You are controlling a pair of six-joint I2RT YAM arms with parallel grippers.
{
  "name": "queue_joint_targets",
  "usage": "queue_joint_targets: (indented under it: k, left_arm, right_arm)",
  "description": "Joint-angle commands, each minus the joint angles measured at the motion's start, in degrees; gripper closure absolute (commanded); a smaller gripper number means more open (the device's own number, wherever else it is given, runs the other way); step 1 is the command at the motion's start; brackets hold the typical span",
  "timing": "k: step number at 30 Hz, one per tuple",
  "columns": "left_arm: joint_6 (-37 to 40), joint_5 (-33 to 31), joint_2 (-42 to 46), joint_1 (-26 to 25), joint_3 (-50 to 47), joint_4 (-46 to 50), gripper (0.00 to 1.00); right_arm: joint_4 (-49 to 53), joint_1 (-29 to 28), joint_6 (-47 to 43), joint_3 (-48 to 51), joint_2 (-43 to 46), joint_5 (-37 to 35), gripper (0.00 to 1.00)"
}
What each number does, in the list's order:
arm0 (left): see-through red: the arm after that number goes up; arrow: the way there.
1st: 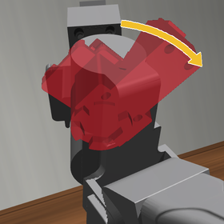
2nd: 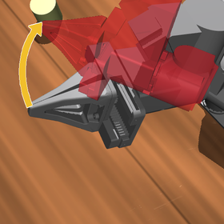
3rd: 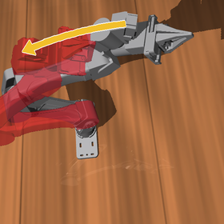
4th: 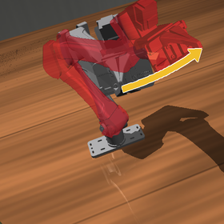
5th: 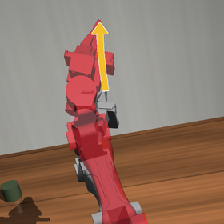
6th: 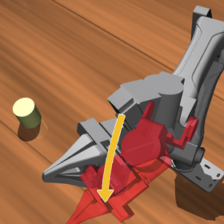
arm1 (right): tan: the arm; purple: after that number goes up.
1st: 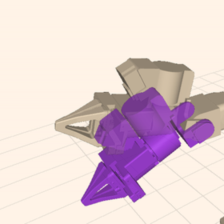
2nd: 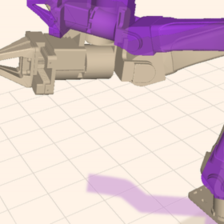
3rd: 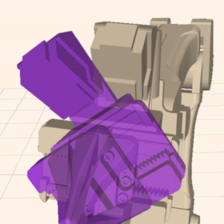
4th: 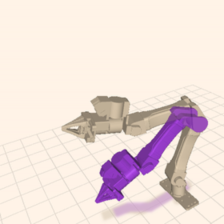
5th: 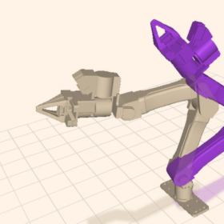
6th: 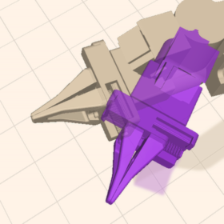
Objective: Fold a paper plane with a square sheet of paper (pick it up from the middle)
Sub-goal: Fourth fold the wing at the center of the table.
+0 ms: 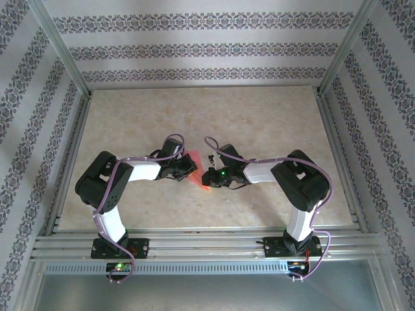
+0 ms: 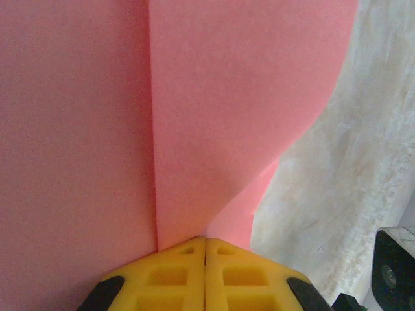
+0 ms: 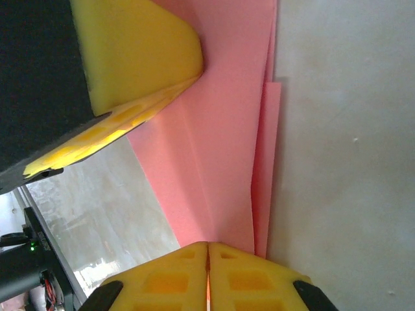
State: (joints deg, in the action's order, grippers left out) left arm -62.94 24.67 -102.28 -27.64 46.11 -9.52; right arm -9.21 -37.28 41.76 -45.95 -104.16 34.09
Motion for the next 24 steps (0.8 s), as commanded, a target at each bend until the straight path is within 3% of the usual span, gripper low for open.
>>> queue_joint_targets:
  k: [1, 8, 24]
  left_arm:
    - [1.37, -1.50, -2.54, 0.61, -1.47, 5.38, 0.92]
    - [1.17, -1.00, -2.06, 0.65, -1.55, 4.88, 0.92]
    - [0.86, 0.00, -0.01, 0.61, -1.82, 3.07, 0.88]
  right_arm:
    - [1.43, -0.25, -0.58, -0.55, -0.57, 2.01, 0.89]
    - [1.05, -0.32, -0.36, 0.16, 1.85, 4.76, 0.88]
    - [1.21, -0.34, -0.54, 0.43, -1.98, 3.99, 0.88]
